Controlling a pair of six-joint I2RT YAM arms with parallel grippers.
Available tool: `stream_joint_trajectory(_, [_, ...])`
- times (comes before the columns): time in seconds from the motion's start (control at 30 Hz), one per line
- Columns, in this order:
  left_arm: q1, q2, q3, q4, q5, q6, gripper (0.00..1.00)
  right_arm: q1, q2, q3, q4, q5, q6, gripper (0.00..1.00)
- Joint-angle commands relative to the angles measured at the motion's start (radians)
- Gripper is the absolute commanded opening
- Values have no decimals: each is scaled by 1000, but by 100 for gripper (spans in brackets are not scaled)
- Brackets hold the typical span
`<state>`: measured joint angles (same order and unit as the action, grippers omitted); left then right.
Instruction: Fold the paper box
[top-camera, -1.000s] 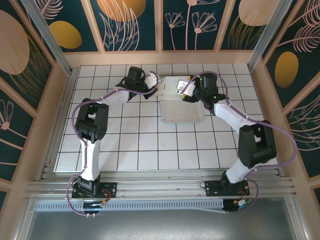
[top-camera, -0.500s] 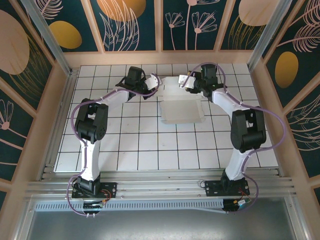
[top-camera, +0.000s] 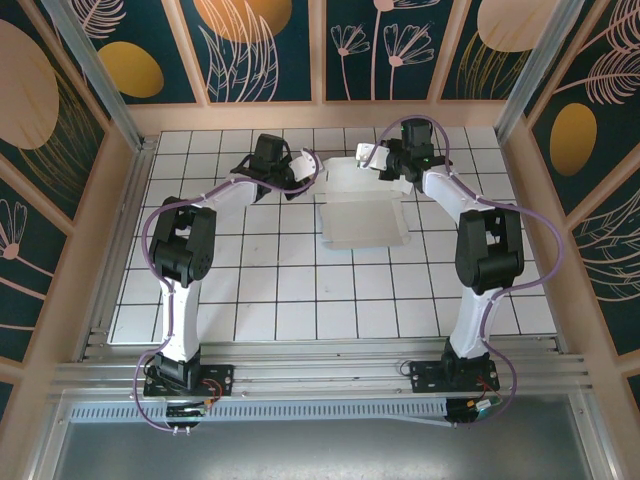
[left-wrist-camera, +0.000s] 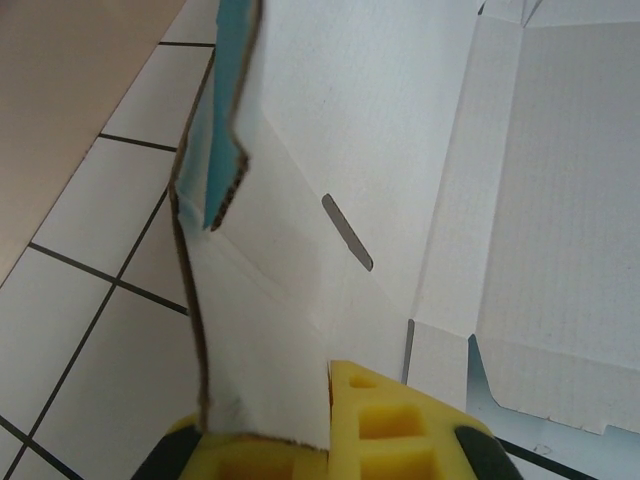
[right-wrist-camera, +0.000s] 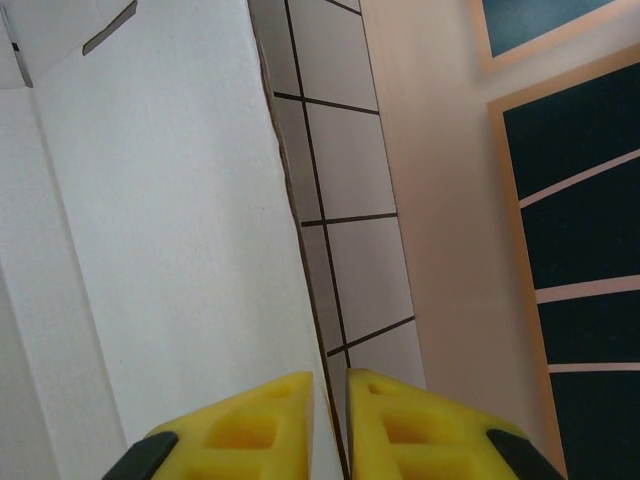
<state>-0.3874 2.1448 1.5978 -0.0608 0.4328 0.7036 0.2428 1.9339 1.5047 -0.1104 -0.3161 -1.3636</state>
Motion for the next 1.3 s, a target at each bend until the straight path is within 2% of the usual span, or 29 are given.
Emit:
stream_joint_trajectory(0.0, [-3,-38,-38,20,7,30,0,2,-8,-3,-35,-7,-21,13])
stream_joint_trajectory(0.07, [-2,-49,-54,60,-3,-14,0,10,-31,-32,-11,15,-4,10])
stream_joint_trajectory(0.1, [-2,-58,-67,84,-11,-43,6,17,-43,-42,-9,30,7,8])
stream_joint_trajectory(0.17, [-1,-103,-127,159,-17,-138,27,34,-68,-58,-15,64,39,6])
stream_joint_trajectory(0.2, [-1,-138,-175,209,-19,-196,34,42,-81,-63,-31,83,53,6])
stream_joint_trajectory(0.37, [-2,-355,-443,426,-109,-645,54,73,-100,-30,-141,145,174,4])
stream_joint_trajectory(0.43, [-2,-450,-554,481,-169,-860,59,85,-93,4,-192,179,245,3])
stream_joint_trajectory(0.5, [-2,-521,-684,511,-248,-1151,59,100,-87,40,-247,202,317,1])
stream_joint_trajectory(0.57, [-1,-544,-786,595,-228,-1384,57,124,-88,60,-264,237,398,1])
stream_joint_trajectory(0.63, [-5,-518,-789,583,-174,-1494,55,146,-91,68,-268,267,460,1])
stream_joint_trajectory(0.7, [-7,-461,-739,527,-128,-1544,53,171,-94,66,-271,301,506,1])
stream_joint_trajectory(0.8, [-7,-360,-632,455,-99,-1512,48,196,-101,58,-276,322,556,1])
stream_joint_trajectory(1.0, [15,-193,-357,220,-178,-1392,46,204,-96,60,-296,317,586,0])
stream_joint_trajectory(1.27, [37,-85,-246,106,-213,-1277,50,207,-90,69,-290,315,586,0])
